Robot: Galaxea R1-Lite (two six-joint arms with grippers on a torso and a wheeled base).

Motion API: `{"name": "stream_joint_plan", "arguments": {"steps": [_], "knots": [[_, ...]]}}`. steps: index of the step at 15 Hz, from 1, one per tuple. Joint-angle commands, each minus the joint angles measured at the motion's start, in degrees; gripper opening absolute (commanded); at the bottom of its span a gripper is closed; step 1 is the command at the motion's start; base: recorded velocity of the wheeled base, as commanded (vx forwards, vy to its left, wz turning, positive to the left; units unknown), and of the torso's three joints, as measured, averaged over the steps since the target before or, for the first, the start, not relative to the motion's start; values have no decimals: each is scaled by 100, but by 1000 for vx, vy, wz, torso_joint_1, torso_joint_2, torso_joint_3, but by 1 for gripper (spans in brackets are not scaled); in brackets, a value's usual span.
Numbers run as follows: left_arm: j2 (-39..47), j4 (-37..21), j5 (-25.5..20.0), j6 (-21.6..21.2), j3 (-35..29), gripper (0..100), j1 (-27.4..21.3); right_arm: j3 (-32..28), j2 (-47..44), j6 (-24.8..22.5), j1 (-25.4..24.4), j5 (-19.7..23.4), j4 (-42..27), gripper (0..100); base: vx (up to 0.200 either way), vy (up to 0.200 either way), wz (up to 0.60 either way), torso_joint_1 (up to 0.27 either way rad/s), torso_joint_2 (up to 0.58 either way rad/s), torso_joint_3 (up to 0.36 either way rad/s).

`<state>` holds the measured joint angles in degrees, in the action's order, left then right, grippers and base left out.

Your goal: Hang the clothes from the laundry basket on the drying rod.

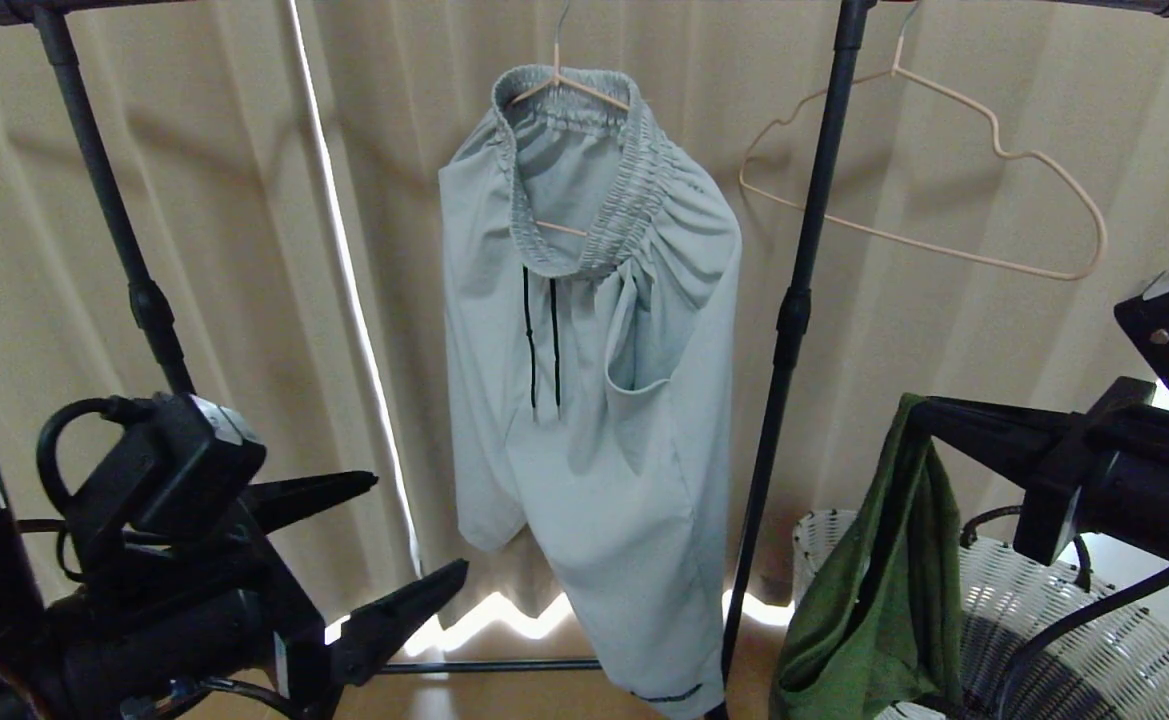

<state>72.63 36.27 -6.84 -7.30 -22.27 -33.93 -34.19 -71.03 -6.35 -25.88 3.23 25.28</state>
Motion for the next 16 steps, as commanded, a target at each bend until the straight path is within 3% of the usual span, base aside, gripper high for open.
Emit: {"name": "stream_joint_plan", "arguments": {"steps": [1, 4, 6, 7, 10, 16], "knots": [[515, 179, -2, 18, -181, 100, -712, -140, -86, 134, -216, 2, 3, 0, 0, 0, 0, 0, 0, 0], [1385, 715, -2, 185, -304, 100, -1415, -263, -183, 459, -523, 108, 12, 0, 0, 0, 0, 0, 0, 0], [2106, 1304, -2, 423, -585, 100, -1696, -272, -244, 477, -585, 283, 135, 0, 0, 0, 0, 0, 0, 0], [2106, 1304, -2, 423, -585, 100, -1696, -272, -244, 477, -585, 283, 135, 0, 0, 0, 0, 0, 0, 0], [2967, 1489, -19, 1258, -1429, 100, -2268, -263, -200, 486, -655, 512, 337, 0, 0, 0, 0, 0, 0, 0], [3969, 1524, 34, 1802, -2387, 100, -2101, -281, -174, 582, -972, 529, 346, 0, 0, 0, 0, 0, 0, 0]]}}
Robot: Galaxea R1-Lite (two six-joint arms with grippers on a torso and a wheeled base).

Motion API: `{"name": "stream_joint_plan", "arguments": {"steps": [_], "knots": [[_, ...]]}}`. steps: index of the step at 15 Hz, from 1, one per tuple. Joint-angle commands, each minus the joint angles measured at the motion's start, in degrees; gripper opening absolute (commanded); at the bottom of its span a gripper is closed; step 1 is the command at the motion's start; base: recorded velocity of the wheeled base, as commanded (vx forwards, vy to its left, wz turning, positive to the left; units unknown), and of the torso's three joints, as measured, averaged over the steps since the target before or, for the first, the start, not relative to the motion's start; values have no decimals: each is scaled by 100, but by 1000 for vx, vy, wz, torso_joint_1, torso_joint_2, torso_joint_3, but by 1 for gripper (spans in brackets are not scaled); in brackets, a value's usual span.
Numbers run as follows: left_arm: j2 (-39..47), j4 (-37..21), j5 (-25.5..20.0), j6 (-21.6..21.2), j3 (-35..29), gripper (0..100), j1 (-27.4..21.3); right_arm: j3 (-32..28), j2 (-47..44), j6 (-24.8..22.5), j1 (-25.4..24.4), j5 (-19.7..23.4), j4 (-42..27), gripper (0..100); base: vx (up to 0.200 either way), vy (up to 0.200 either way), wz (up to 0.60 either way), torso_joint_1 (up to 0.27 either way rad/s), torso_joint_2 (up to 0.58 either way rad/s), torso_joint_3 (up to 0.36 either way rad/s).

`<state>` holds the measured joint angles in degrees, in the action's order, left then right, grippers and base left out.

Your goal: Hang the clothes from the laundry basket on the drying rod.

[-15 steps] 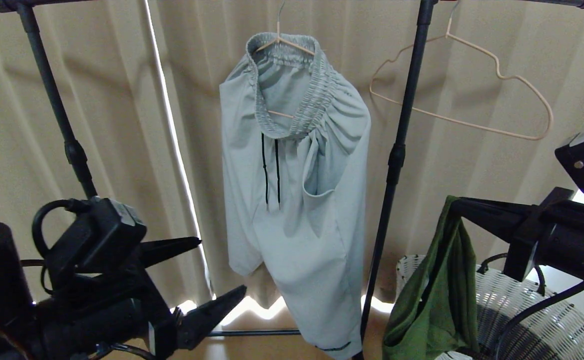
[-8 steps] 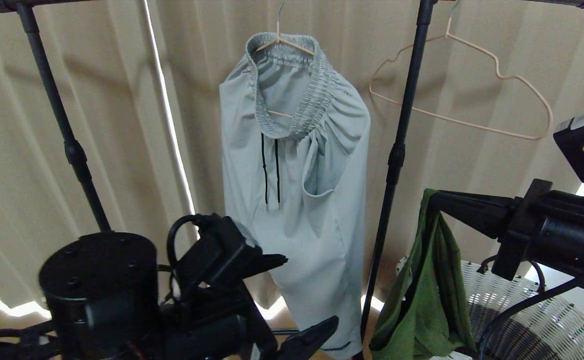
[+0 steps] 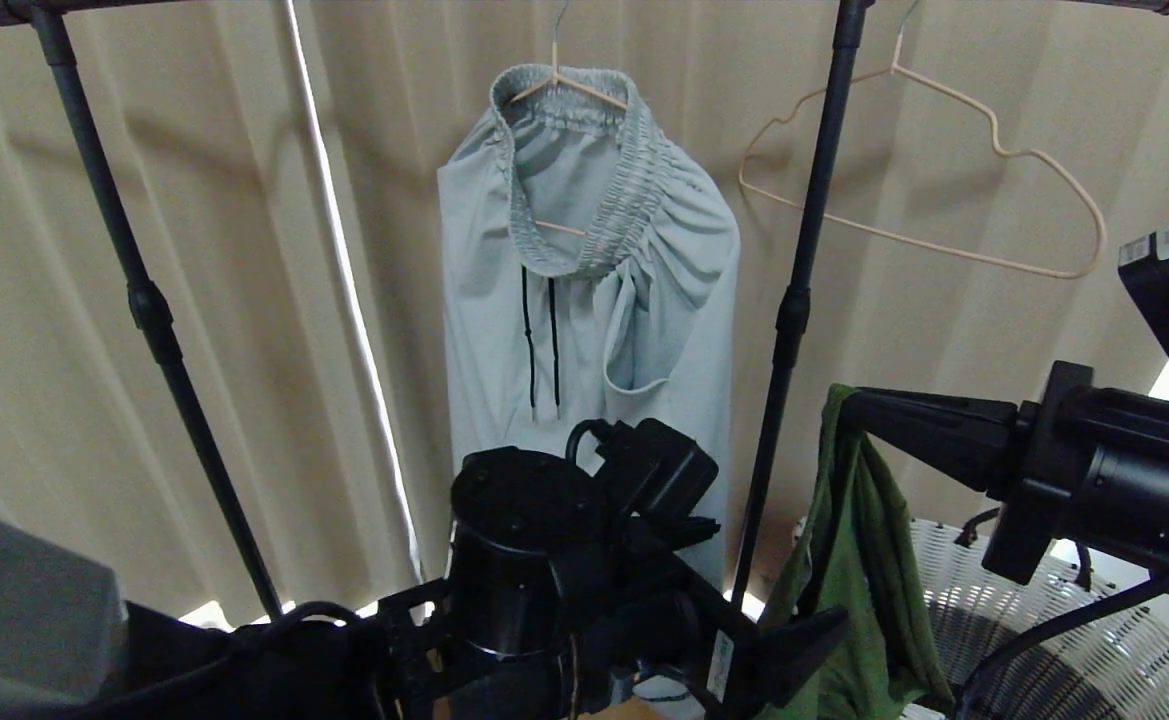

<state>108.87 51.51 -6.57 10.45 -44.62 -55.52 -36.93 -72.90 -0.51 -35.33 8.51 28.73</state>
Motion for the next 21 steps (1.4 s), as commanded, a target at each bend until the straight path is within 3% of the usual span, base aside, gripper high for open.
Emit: {"name": "stream_joint_plan", "arguments": {"steps": [1, 6, 9, 11, 16, 17, 21], "knots": [[407, 0, 7, 89, -205, 100, 102, -8, 48, -2, -27, 2, 1, 0, 0, 0, 0, 0, 0, 0], [679, -9, 77, 300, -214, 100, 234, -60, 285, -2, -79, 2, 1, 0, 0, 0, 0, 0, 0, 0], [714, -9, 437, 291, -73, 100, 234, -210, 338, 113, -79, 10, 1, 0, 0, 0, 0, 0, 0, 0], [679, 0, 596, 282, 173, 100, 234, -324, 338, 139, -79, 2, 9, 0, 0, 0, 0, 0, 0, 0], [-323, 0, 604, 124, 1403, 100, 454, -447, 224, 130, -62, 54, 238, 0, 0, 0, 0, 0, 0, 0], [-525, 0, 596, 115, 1614, 0, 480, -491, 171, 130, -62, 54, 238, 0, 0, 0, 0, 0, 0, 0], [-1149, 246, 710, 45, 2273, 0, 480, -544, 30, 139, -36, 46, 247, 0, 0, 0, 0, 0, 0, 0]]}}
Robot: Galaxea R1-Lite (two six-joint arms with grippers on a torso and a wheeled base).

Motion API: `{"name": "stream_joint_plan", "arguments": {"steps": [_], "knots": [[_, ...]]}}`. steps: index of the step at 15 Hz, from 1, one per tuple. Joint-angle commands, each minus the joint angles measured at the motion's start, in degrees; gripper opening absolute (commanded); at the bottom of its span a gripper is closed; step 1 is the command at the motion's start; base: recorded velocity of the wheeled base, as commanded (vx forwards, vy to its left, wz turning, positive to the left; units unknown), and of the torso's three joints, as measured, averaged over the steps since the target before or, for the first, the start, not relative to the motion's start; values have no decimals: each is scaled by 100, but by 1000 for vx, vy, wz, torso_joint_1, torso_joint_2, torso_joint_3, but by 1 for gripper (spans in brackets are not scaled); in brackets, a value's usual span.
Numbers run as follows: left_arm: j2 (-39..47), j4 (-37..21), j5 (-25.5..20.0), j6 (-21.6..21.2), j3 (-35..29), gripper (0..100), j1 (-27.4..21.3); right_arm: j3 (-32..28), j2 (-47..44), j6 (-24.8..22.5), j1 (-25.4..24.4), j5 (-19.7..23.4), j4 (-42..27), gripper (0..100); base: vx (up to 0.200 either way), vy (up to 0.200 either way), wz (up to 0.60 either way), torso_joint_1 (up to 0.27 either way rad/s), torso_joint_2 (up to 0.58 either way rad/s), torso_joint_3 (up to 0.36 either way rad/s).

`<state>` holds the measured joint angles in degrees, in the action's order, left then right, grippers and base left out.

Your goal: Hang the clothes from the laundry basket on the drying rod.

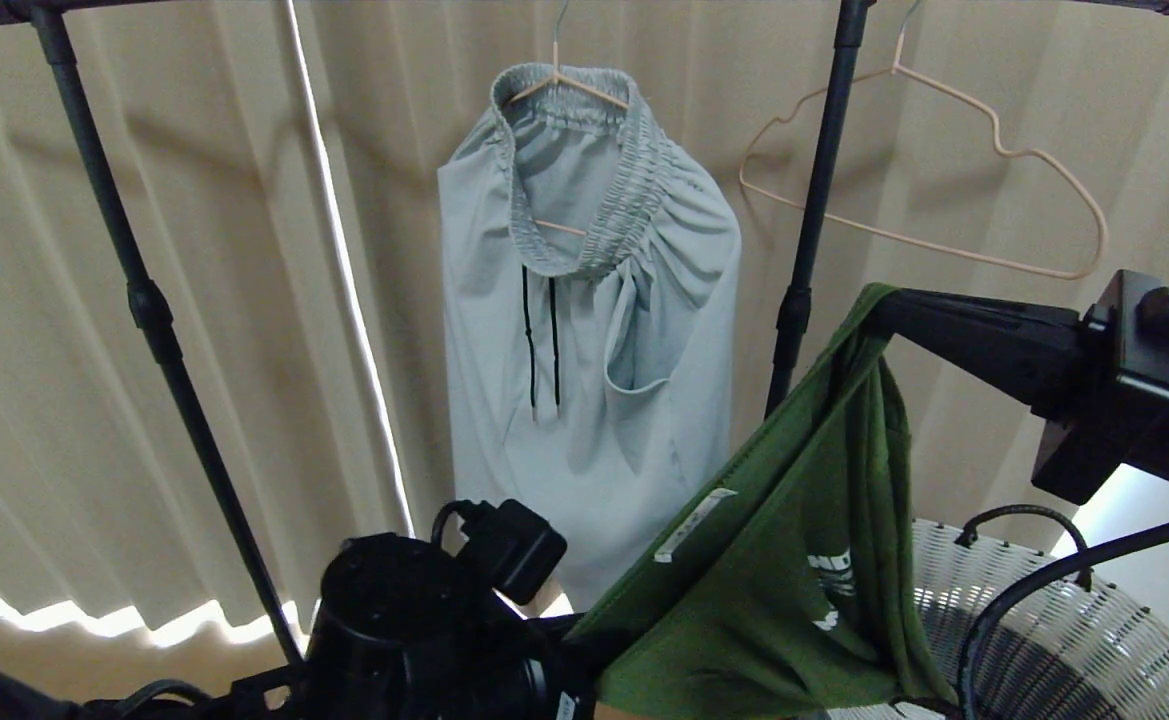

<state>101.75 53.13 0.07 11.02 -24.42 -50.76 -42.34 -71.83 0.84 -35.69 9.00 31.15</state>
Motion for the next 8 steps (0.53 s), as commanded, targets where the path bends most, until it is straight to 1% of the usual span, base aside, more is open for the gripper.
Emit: {"name": "stream_joint_plan", "arguments": {"steps": [1, 2, 3, 4, 5, 6, 7, 8], "knots": [[-762, 567, 81, -214, 728, 0, -13, -3, -77, 4, 10, -3, 5, 0, 0, 0, 0, 0, 0, 0], [-1035, 963, 89, -504, 1071, 0, 14, -11, -77, 4, 63, -3, 5, 0, 0, 0, 0, 0, 0, 0], [-1334, 1059, 98, -794, 1159, 0, 110, -29, -77, -5, 150, -3, 5, 0, 0, 0, 0, 0, 0, 0], [-1747, 822, 98, -935, 983, 0, 453, -82, -77, -5, 212, -12, 5, 0, 0, 0, 0, 0, 0, 0], [-2169, 75, 98, -988, 455, 0, 717, -134, -68, -5, 247, -21, 5, 0, 0, 0, 0, 0, 0, 0], [-2564, -1006, 98, -988, -177, 0, 919, -196, -68, -5, 353, -21, 5, 0, 0, 0, 0, 0, 0, 0], [-2775, -1718, 89, -997, -634, 0, 998, -213, -59, -5, 440, -21, 5, 0, 0, 0, 0, 0, 0, 0], [-3039, -3572, 37, -979, -2005, 0, 1156, -213, -24, 4, 651, -12, 14, 0, 0, 0, 0, 0, 0, 0]]}}
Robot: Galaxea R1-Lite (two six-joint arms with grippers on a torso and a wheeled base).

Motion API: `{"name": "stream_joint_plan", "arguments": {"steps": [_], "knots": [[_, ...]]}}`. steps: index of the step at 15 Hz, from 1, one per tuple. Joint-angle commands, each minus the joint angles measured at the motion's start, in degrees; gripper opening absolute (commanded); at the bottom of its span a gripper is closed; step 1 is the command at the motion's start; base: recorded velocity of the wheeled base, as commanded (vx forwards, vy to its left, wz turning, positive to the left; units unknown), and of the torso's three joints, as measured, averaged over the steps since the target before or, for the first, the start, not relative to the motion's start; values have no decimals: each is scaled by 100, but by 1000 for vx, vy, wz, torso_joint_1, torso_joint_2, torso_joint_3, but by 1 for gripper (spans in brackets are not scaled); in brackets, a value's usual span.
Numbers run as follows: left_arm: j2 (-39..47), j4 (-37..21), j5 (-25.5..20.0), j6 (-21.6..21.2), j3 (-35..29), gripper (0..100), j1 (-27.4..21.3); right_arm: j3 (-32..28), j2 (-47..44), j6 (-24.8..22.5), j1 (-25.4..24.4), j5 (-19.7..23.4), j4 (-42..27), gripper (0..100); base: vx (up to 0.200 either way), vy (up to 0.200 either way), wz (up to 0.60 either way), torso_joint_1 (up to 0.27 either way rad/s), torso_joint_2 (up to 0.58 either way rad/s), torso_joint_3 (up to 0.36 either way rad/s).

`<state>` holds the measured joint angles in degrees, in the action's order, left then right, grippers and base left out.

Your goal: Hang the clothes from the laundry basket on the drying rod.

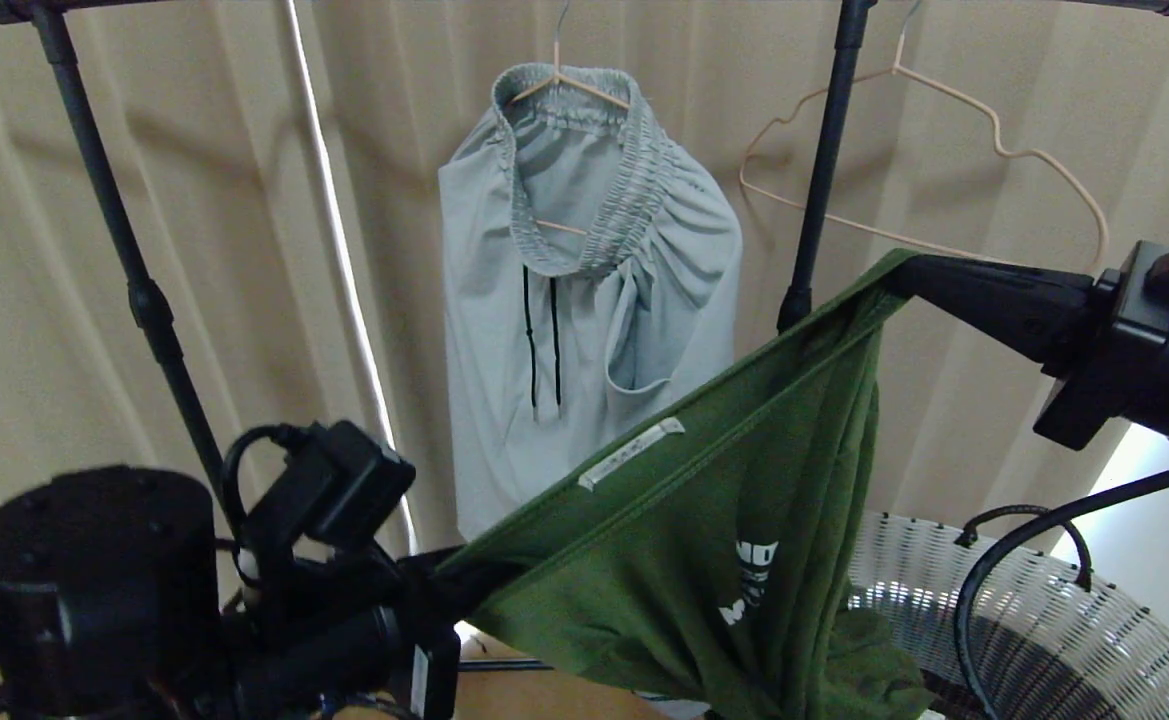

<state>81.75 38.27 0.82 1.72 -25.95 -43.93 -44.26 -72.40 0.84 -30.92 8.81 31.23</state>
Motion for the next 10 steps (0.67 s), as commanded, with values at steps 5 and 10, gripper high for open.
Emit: {"name": "stream_joint_plan", "arguments": {"steps": [5, 10], "knots": [[-124, -2974, -20, 30, -4146, 0, 825, -21, 33, -5, 288, -2, 94, 0, 0, 0, 0, 0, 0, 0], [148, -2974, 15, 30, -3443, 0, 957, 357, -99, -14, 499, -2, 296, 0, 0, 0, 0, 0, 0, 0]]}}
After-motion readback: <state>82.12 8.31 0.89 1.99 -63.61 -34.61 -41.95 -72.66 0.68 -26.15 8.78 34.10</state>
